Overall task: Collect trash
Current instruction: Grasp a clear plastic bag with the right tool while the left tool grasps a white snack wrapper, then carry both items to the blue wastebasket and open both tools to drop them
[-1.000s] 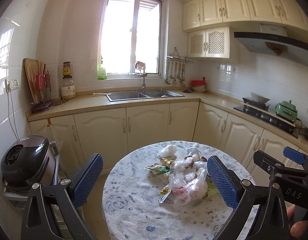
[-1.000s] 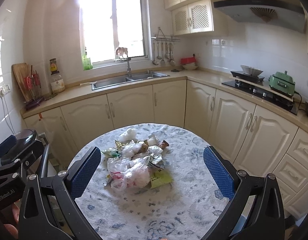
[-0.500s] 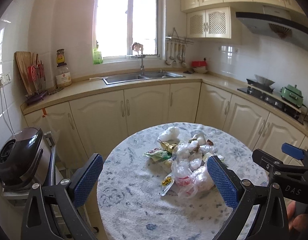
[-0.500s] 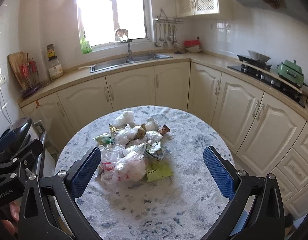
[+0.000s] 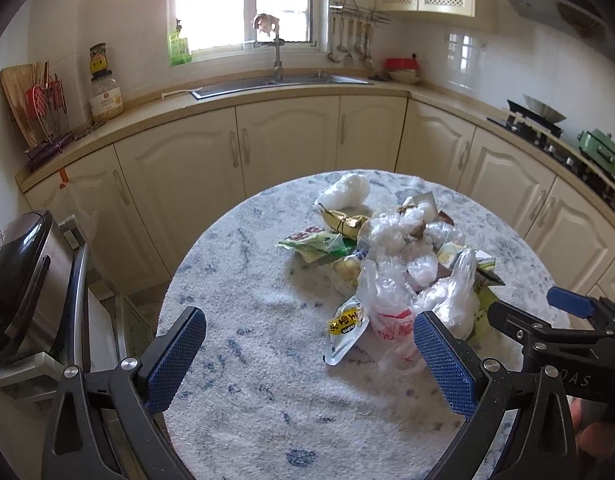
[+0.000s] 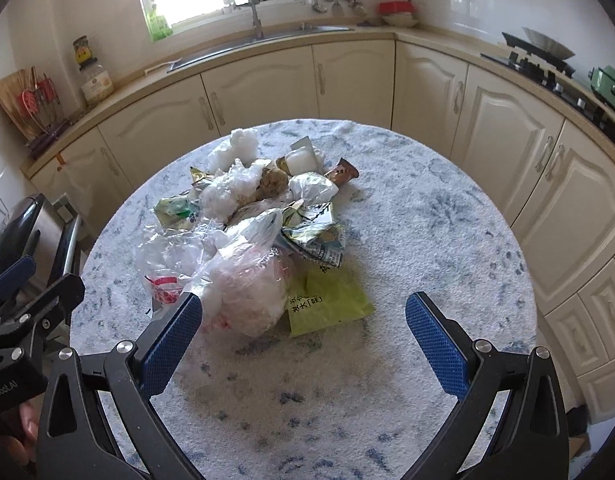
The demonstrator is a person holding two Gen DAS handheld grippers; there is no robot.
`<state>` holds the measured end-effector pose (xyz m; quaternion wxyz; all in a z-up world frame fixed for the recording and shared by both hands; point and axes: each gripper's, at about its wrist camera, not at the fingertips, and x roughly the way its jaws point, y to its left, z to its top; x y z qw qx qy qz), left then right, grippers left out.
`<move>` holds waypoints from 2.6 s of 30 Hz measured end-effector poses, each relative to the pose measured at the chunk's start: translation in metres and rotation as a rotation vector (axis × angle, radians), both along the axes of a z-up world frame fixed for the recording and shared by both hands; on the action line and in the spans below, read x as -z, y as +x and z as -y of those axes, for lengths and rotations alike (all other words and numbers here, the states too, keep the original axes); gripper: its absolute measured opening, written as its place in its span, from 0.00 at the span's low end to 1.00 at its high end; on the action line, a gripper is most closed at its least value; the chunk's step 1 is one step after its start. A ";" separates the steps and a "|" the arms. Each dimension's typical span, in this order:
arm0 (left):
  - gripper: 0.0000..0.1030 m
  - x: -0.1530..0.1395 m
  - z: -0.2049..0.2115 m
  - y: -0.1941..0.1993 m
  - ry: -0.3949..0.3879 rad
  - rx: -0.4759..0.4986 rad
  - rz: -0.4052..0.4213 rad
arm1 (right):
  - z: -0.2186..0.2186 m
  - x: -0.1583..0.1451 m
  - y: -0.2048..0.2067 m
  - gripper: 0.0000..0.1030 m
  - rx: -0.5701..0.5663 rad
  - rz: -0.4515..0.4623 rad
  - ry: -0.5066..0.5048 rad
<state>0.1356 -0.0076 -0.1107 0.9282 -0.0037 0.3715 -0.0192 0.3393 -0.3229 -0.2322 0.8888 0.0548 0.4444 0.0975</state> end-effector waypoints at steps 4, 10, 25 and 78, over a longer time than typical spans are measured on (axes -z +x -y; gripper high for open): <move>0.99 0.019 -0.002 0.012 -0.004 -0.003 -0.016 | -0.001 0.011 0.012 0.96 0.006 -0.032 0.006; 0.99 0.038 -0.005 0.023 -0.005 -0.010 -0.051 | -0.020 0.016 0.020 0.90 -0.075 -0.056 0.057; 0.99 0.052 -0.015 0.027 0.000 -0.042 -0.084 | -0.046 0.045 0.022 0.60 -0.224 -0.077 0.077; 0.18 -0.012 0.150 0.008 -0.094 0.504 -0.008 | 0.188 -0.006 -0.078 0.60 0.221 0.053 0.246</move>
